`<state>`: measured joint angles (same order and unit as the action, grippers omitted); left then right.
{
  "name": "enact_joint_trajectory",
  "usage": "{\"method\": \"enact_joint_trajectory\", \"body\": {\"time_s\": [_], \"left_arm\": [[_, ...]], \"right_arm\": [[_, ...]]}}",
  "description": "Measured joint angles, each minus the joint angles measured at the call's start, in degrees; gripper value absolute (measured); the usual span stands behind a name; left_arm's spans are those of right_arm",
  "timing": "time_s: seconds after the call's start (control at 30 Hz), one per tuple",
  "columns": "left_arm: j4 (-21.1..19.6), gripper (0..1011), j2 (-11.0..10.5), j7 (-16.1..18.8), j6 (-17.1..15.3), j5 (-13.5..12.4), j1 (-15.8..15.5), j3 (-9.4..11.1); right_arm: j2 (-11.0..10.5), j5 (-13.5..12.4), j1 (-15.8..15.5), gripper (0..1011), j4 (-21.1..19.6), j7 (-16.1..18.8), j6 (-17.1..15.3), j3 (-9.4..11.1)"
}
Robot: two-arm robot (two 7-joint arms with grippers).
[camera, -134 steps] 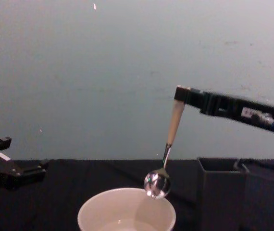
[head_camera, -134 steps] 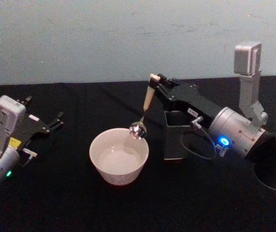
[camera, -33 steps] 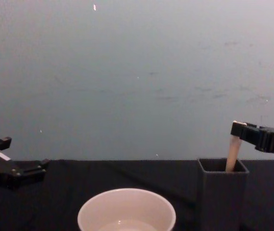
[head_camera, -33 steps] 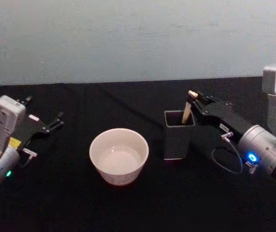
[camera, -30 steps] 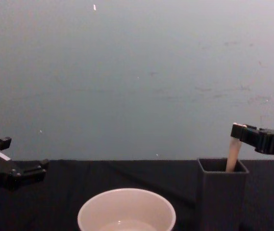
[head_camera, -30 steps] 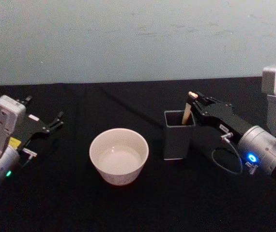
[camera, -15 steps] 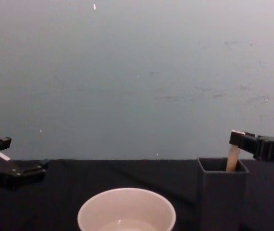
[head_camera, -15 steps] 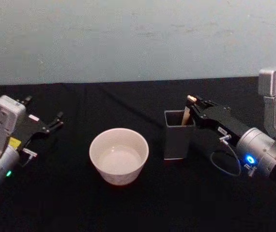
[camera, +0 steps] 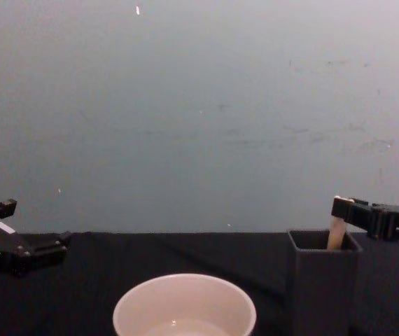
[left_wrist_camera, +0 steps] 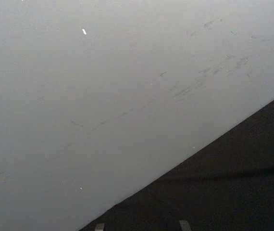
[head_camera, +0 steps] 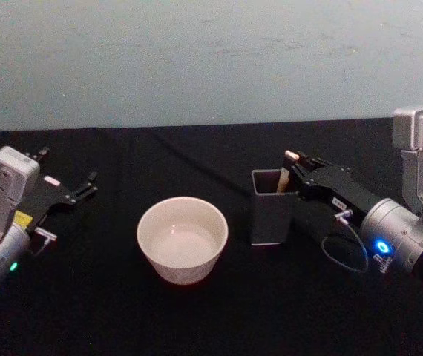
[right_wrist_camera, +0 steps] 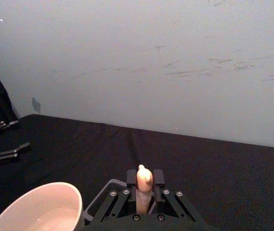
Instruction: Pick up the stirring spoon with one hand, stir inside the cup, then place it back in its original position.
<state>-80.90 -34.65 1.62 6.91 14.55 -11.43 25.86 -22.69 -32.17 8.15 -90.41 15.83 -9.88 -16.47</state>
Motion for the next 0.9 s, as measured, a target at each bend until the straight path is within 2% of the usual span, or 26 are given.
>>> {"method": "enact_joint_trajectory", "body": {"time_s": [0.8,0.9], "left_arm": [[0.00,1001,0.00,0.00,0.00,0.00,0.00,0.00],[0.00,1001,0.00,0.00,0.00,0.00,0.00,0.00]], "right_arm": [[0.00,-0.07,-0.03,210,-0.09,-0.01,0.11,0.04],[0.00,-0.07,-0.03,254,-0.10,-0.01,0.13,0.04]]}}
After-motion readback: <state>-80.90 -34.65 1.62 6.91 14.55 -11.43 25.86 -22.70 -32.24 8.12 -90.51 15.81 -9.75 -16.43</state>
